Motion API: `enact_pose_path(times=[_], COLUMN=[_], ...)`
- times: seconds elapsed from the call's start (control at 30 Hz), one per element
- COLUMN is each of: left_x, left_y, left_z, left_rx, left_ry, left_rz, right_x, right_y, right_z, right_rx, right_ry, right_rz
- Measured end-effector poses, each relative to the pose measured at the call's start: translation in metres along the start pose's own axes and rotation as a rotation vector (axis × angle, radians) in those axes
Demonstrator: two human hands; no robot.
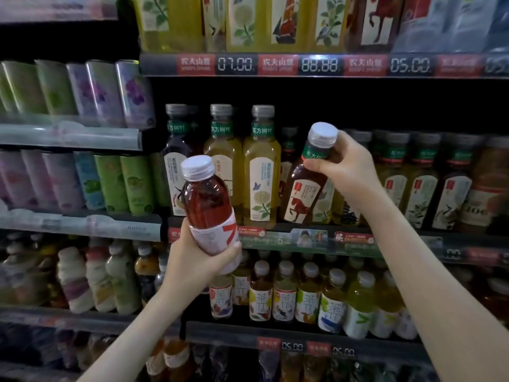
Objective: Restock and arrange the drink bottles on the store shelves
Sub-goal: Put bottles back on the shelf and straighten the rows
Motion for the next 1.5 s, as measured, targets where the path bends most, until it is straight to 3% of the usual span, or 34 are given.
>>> enact_pose_path(times=[0.3,0.4,0.57,0.63,0.73,0.8,0.87,1.03,1.23,1.5], left_x=[-0.004,-0.004,0.002,0.006,0.013,0.018,0.026,0.046,0.057,0.049], left_y=[0.018,0.026,0.047,0.061,0.084,0.105,0.131,0.221,0.345,0.503], left_z=[0.015,0.02,0.025,0.025,0.021,0.018,0.014,0.004,0.0,-0.006], left_rx=[-0.031,-0.043,-0.101,-0.13,-0.202,-0.264,-0.366,-0.629,-0.951,-0.883], left_ry=[0.006,-0.004,-0.005,-0.021,-0.044,-0.036,-0.011,0.002,0.168,0.398], left_rz=[-0.068,-0.065,-0.069,-0.079,-0.069,-0.038,0.028,0.152,0.248,0.558], right_x=[0.024,0.029,0.057,0.059,0.047,0.043,0.054,0.11,0.177,0.313], right_y=[0.018,0.022,0.024,0.023,0.011,0.001,-0.007,-0.056,-0.132,-0.235], right_z=[0.046,0.054,0.042,0.022,-0.028,-0.064,-0.096,-0.156,-0.238,-0.329], right_rx=[-0.056,-0.125,-0.372,-0.364,-0.303,-0.398,-0.46,-0.209,0.034,0.589], right_ry=[0.105,0.041,-0.055,-0.074,0.026,0.13,0.233,0.501,0.636,0.852], right_rz=[-0.16,-0.267,-0.83,-0.735,-0.179,0.093,0.122,0.149,0.103,0.113])
Point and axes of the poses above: each hand's wrist, its own z-axis towards the middle knuckle, its own y-axis out of the palm, x = y × z, the point moved 1 cm from there along z, towards the middle knuckle, and after that the axes turned 12 degrees about -x, right-handed, at the moved point
